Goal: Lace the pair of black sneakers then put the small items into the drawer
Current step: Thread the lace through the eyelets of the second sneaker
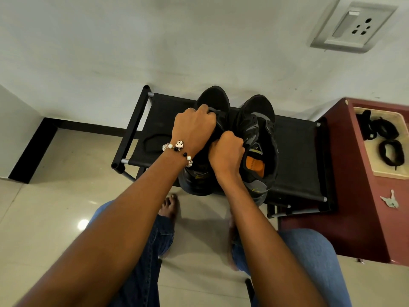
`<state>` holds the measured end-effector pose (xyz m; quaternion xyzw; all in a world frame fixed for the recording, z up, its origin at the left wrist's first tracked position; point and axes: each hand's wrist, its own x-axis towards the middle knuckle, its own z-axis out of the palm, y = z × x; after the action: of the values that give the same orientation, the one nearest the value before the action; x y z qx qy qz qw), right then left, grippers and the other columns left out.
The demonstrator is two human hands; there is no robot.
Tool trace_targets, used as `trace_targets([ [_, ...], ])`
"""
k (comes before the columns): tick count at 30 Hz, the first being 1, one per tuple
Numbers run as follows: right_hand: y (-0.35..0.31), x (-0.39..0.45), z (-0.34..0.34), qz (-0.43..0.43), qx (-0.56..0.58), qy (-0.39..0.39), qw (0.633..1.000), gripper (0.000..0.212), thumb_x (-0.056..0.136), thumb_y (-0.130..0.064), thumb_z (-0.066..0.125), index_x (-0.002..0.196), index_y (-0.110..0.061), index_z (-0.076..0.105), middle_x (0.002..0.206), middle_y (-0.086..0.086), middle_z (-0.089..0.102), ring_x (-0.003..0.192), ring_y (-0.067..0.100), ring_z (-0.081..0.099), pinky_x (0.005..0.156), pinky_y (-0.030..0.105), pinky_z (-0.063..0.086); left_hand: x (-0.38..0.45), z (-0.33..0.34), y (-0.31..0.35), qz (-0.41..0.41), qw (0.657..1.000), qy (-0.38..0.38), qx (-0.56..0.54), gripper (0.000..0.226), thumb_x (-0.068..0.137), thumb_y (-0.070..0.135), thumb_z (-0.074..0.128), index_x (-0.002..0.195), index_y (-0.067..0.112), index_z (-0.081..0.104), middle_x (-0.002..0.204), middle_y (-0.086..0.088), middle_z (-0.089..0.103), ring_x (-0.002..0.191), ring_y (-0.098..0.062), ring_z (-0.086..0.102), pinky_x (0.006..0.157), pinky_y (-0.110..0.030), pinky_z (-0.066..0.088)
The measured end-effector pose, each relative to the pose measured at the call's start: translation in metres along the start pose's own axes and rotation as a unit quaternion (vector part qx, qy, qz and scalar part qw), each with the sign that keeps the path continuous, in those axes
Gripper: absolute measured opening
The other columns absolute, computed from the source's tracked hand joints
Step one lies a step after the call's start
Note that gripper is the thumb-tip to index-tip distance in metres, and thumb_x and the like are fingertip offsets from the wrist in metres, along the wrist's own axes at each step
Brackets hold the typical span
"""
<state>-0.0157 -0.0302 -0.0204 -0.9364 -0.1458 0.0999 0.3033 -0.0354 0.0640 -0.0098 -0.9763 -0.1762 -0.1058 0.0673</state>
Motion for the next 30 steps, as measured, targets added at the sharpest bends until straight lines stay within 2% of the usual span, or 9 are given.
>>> trace_targets([
  [4,0.001,0.001,0.001,-0.001,-0.001,-0.002,1.000,0.019,0.095,-0.010,0.047,0.100,0.003,0.062,0.098,0.021,0.066,0.089,0.040,0.065,0.072,0.043,0.054,0.002,0.006,-0.001,-0.005,0.997,0.071,-0.033,0.019,0.073,0.018,0.077,0.067,0.008,0.063,0.067,-0.005,0.059,0.038,-0.020,0.035,0.041,-0.020,0.023],
  [7,0.001,0.002,0.003,0.000,-0.001,0.005,1.000,0.021,0.094,-0.009,0.046,0.100,0.004,0.061,0.097,0.022,0.066,0.089,0.042,0.064,0.071,0.042,0.052,0.007,0.010,-0.010,-0.116,0.976,0.048,-0.178,0.020,0.091,0.020,0.053,0.085,0.003,0.060,0.083,-0.008,0.062,0.060,-0.029,0.056,0.055,-0.033,0.041],
  [8,0.001,0.002,0.003,0.003,0.000,0.007,1.000,0.021,0.094,-0.008,0.046,0.100,0.005,0.061,0.097,0.023,0.066,0.089,0.042,0.065,0.071,0.042,0.053,0.008,0.005,-0.015,-0.184,0.945,0.030,-0.270,0.023,0.093,0.021,0.046,0.087,0.003,0.059,0.085,-0.008,0.063,0.066,-0.028,0.062,0.059,-0.035,0.046],
  [11,0.001,0.002,0.005,0.002,-0.002,0.009,1.000,0.022,0.096,-0.011,0.046,0.101,0.005,0.060,0.096,0.022,0.066,0.088,0.041,0.065,0.072,0.042,0.055,0.008,0.004,-0.040,-0.372,0.752,0.008,-0.545,0.023,0.095,0.019,0.042,0.081,0.007,0.057,0.084,-0.010,0.066,0.060,-0.024,0.068,0.048,-0.031,0.052],
  [12,0.002,0.003,0.004,0.000,-0.004,0.004,1.000,0.022,0.096,-0.012,0.047,0.102,0.005,0.060,0.097,0.022,0.066,0.089,0.041,0.065,0.071,0.042,0.055,0.006,0.003,-0.047,-0.396,0.743,0.002,-0.540,0.024,0.094,0.020,0.046,0.080,0.006,0.060,0.084,-0.013,0.067,0.063,-0.025,0.069,0.052,-0.033,0.054],
  [17,-0.001,0.008,-0.002,-0.065,-0.038,0.005,0.997,0.040,0.097,-0.014,0.052,0.135,-0.003,0.046,0.124,0.021,0.055,0.109,0.038,0.058,0.085,0.041,0.049,-0.004,-0.005,-0.060,-0.381,0.882,-0.035,-0.275,0.024,0.089,0.031,0.059,0.109,0.019,0.067,0.124,-0.011,0.056,0.118,-0.033,0.051,0.097,-0.050,0.043],
  [21,-0.001,0.022,-0.007,-0.191,-0.061,0.028,0.979,0.039,0.091,-0.006,0.056,0.130,-0.011,0.056,0.129,0.013,0.050,0.117,0.032,0.047,0.092,0.049,0.048,-0.009,-0.028,-0.053,-0.198,0.886,-0.109,-0.406,0.025,0.087,0.040,0.066,0.095,0.017,0.070,0.091,0.002,0.067,0.084,-0.014,0.063,0.077,-0.028,0.050],
  [24,0.002,0.028,-0.006,-0.222,-0.078,0.005,0.972,0.036,0.090,-0.003,0.054,0.125,-0.011,0.060,0.123,0.013,0.055,0.115,0.033,0.049,0.089,0.052,0.047,-0.016,-0.023,-0.036,-0.124,0.914,-0.230,-0.310,0.044,0.083,0.040,0.071,0.115,0.012,0.060,0.110,-0.005,0.062,0.096,-0.021,0.061,0.084,-0.033,0.052],
  [30,0.003,0.033,0.001,-0.240,-0.081,0.024,0.967,0.031,0.093,-0.004,0.053,0.123,-0.003,0.061,0.120,0.017,0.056,0.112,0.032,0.051,0.086,0.040,0.050,-0.019,-0.002,-0.011,-0.213,0.931,-0.159,-0.250,0.040,0.092,0.035,0.057,0.115,0.003,0.053,0.122,-0.020,0.046,0.092,-0.043,0.059,0.067,-0.035,0.040],
])
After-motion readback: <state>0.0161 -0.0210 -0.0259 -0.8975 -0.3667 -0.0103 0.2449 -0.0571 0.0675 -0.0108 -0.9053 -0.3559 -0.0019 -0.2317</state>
